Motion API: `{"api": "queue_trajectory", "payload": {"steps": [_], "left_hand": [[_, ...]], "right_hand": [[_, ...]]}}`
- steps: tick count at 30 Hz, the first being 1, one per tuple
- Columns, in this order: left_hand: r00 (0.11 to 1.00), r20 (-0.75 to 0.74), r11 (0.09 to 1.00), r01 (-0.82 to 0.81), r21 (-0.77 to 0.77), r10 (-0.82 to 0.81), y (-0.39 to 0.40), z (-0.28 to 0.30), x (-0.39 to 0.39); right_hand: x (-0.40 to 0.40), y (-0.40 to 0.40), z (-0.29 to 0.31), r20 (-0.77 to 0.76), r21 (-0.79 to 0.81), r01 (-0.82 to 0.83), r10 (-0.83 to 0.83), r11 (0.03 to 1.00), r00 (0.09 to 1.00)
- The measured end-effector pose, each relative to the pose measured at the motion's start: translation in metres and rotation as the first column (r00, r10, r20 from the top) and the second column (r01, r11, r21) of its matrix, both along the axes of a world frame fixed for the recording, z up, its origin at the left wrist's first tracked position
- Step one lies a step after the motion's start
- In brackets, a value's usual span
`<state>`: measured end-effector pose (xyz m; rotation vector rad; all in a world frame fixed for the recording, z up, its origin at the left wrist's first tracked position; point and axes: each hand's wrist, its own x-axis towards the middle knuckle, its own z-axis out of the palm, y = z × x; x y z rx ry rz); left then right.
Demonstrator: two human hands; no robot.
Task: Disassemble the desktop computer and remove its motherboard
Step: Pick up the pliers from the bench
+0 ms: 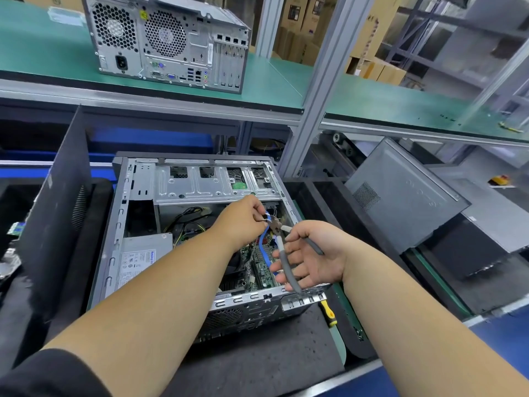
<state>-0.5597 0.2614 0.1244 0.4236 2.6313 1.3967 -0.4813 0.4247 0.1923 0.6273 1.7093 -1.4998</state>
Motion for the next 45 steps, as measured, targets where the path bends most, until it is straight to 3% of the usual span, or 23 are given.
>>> {"api": "queue_trajectory", "payload": {"steps": [8,15,28,45], "left_hand": [[0.978,-0.196,0.977,0.022,-0.212,-0.065,0.001,-0.001,0.003],[0.956,-0.269,0.957,0.033,-0.289,-0.114,0.000,0.000,0.003],[0.966,-0.248,0.964,0.003,-0.266,-0.071,0.001,0.001,0.006],[0.996,-0.087,0.977,-0.050,-0.205,0.032,0.001,0.002,0.004]], "right_hand": [[-0.001,-0.007,0.000,0.029,0.008,0.012,-0.012,1.000,1.000],[-0.001,-0.012,0.000,0.031,0.026,0.009,-0.009,1.000,0.999],[0.011,-0.022,-0.008,-0.111,0.136,0.090,-0.075,0.987,0.991],[0.011,-0.029,-0.008,-0.114,0.248,0.077,-0.050,0.966,0.992]]}}
